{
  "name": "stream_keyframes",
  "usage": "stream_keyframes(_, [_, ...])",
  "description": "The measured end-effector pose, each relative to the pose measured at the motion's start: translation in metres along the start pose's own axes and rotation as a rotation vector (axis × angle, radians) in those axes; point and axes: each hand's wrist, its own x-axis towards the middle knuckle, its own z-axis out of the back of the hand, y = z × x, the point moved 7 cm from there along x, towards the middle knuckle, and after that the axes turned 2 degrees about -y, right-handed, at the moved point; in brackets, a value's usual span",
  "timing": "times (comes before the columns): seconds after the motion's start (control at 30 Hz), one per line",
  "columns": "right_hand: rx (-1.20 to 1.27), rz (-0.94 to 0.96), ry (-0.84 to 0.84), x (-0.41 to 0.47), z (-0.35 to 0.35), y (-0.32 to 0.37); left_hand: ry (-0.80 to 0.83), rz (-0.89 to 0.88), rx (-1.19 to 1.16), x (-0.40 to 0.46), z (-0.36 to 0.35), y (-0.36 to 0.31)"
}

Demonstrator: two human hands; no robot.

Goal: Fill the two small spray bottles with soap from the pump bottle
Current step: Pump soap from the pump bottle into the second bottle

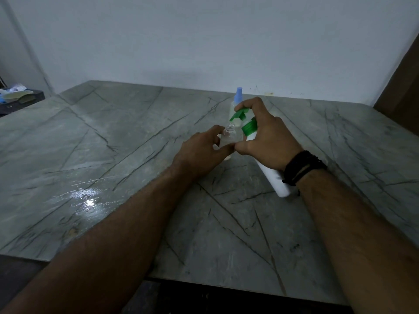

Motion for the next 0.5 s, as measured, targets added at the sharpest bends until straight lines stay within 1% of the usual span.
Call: stream_keyframes(0.5, [-0.007, -0.009, 0.002, 0.0014, 0.0001, 0.0003, 0.002, 0.0, 0.006, 0.0011, -0.0014, 0.0014])
